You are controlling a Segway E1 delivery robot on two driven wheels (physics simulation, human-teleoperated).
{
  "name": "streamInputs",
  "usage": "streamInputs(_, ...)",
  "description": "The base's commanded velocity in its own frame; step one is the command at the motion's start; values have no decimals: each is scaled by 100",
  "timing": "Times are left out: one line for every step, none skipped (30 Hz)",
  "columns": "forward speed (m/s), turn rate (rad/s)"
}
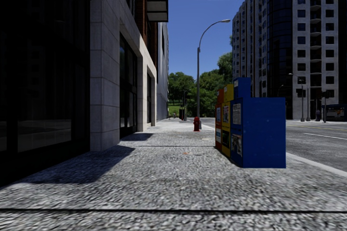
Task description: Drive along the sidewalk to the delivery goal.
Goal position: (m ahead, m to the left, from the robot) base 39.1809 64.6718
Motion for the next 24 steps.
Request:
streamInputs(200,0)
streamInputs(200,0)
streamInputs(200,0)
streamInputs(200,0)
streamInputs(200,0)
streamInputs(200,0)
streamInputs(200,0)
streamInputs(200,0)
streamInputs(200,0)
streamInputs(200,0)
streamInputs(200,0)
streamInputs(200,0)
streamInputs(200,0)
streamInputs(200,0)
streamInputs(200,0)
streamInputs(200,0)
streamInputs(200,0)
streamInputs(200,0)
streamInputs(200,0)
streamInputs(200,0)
streamInputs(200,0)
streamInputs(200,0)
streamInputs(200,0)
streamInputs(200,0)
